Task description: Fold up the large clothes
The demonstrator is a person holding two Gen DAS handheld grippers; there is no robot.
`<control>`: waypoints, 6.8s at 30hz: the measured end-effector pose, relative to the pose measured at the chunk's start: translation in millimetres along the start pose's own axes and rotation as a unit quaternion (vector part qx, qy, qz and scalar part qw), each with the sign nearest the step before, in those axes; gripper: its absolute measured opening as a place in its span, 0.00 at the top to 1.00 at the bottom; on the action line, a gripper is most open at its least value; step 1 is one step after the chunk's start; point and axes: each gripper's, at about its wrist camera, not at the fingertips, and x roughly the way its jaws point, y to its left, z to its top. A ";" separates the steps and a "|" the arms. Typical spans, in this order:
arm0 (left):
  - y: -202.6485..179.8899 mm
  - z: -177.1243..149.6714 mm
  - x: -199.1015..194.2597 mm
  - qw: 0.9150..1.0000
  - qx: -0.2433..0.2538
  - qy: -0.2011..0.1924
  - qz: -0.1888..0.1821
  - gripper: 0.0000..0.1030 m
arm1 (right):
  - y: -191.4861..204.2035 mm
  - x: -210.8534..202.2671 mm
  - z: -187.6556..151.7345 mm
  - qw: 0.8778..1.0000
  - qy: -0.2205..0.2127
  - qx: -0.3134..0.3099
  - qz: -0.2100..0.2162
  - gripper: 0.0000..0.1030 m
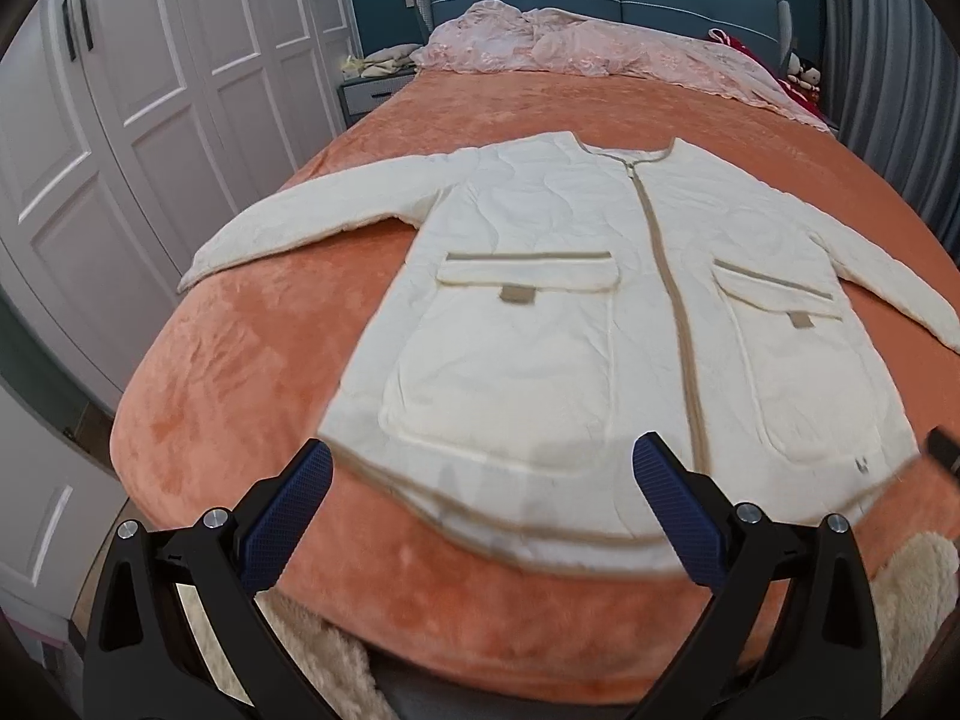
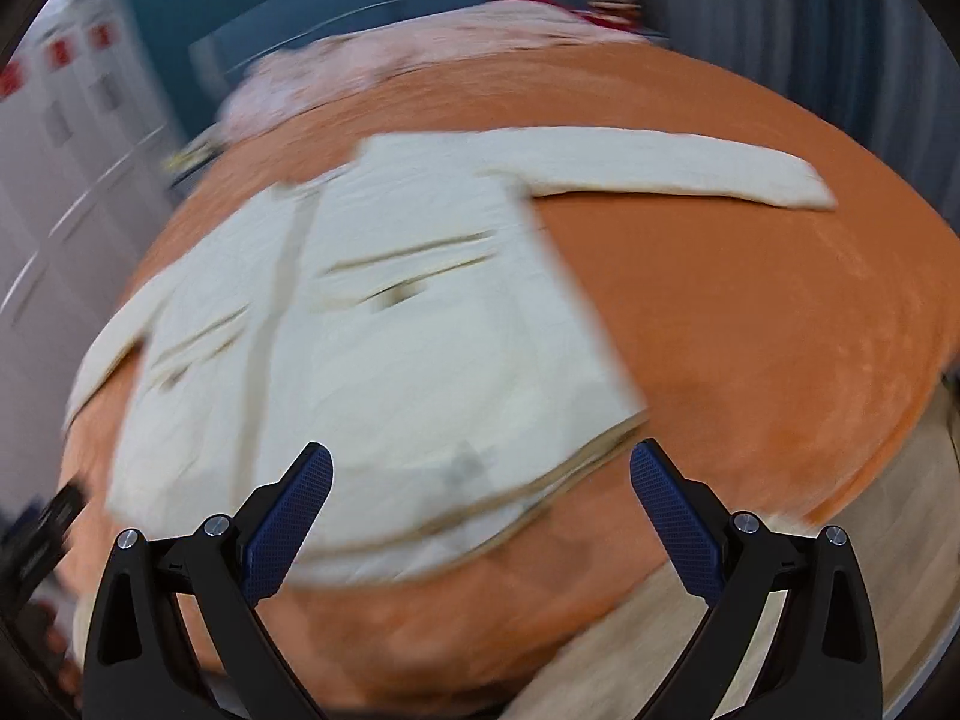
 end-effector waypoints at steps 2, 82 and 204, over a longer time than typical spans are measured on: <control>1.6 8.0 9.2 1.000 -0.003 0.000 -0.001 0.05 | -24.7 11.8 18.4 0.999 -0.008 0.025 -0.026 0.05; 38.3 163.5 245.8 0.931 -0.282 0.102 -0.207 0.86 | 19.6 216.9 165.4 0.967 0.016 0.108 0.232 0.42; 106.5 171.3 249.9 0.917 -0.314 0.069 -0.238 0.26 | 93.7 199.6 142.2 0.992 -0.005 0.009 0.128 0.23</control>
